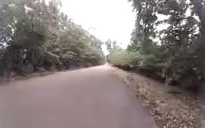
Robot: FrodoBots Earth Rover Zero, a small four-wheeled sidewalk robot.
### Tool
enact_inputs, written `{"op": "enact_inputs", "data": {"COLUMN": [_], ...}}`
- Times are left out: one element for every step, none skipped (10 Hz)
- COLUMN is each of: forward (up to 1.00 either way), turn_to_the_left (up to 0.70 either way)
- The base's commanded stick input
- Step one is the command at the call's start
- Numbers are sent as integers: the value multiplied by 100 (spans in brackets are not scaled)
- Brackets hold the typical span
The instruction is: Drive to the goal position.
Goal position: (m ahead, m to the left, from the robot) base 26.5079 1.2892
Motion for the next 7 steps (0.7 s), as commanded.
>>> {"op": "enact_inputs", "data": {"forward": [70, 70, 70, 70, 70, 70, 70], "turn_to_the_left": [0, 0, -6, -19, -30, -35, -1]}}
